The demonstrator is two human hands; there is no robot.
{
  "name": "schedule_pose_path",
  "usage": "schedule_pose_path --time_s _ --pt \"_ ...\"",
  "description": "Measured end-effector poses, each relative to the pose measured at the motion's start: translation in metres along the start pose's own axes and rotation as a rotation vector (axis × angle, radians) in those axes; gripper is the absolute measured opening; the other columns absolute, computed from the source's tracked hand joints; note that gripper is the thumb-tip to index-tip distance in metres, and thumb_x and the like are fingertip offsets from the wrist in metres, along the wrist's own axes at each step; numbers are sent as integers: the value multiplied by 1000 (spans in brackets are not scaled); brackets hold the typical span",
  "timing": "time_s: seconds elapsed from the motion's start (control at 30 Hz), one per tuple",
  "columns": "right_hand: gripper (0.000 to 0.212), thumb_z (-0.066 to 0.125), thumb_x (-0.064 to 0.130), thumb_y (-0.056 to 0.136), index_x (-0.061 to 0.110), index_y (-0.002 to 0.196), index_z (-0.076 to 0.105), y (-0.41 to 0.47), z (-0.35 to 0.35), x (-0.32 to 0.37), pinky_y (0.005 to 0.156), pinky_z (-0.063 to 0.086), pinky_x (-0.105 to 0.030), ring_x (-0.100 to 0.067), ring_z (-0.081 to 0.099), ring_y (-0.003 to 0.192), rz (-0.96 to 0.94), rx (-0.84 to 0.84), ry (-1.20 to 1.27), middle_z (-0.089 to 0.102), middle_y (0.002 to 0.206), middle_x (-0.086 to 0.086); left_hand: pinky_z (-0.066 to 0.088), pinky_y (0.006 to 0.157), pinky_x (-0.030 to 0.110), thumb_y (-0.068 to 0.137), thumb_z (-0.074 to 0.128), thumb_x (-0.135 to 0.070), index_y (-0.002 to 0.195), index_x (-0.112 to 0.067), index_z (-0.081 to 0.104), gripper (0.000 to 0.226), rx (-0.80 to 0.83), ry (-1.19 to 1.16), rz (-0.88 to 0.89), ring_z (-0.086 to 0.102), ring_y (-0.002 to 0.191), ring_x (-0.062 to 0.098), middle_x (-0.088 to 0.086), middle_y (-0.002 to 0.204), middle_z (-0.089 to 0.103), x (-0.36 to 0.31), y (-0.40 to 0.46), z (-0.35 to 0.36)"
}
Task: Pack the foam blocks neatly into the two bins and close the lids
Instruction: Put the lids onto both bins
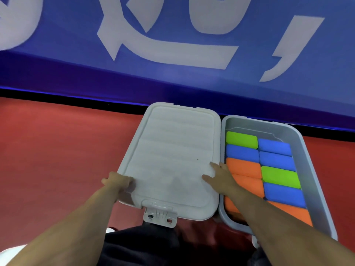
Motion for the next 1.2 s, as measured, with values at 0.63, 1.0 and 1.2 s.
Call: schedule_pose_path --time_s 0.63,1.0,1.2 --pt "97 56 61 94 31 160 -9 -5 18 -1 126 2 -45 -24 -14 155 -65 153 -380 -34 161 -10 56 91 54 80 84 -16 105 -1 56 41 8 -223 20 64 91 36 19 103 65 9 3 -8" --pt "85 49 60 97 38 160 -3 -23 34 12 124 -11 -46 -25 -21 153 -251 58 -584 -24 166 0 57 85 57 81 82 -37 128 -6 47 67 48 16 -16 57 108 41 20 121 57 15 17 -10" --pt "96 52 71 90 41 159 -8 -36 75 37 122 -16 -40 -18 -30 150 -419 226 -423 -32 161 7 16 120 55 71 76 -69 158 -22 5 121 -79 380 306 8 149 39 17 162 6 10 -9 -7"
Point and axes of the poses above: each hand's wrist, its own y-axis towards the middle knuckle, its own z-axis out of the palm, x = y × z, the point moved 2 cm from there along y, towards the middle knuckle
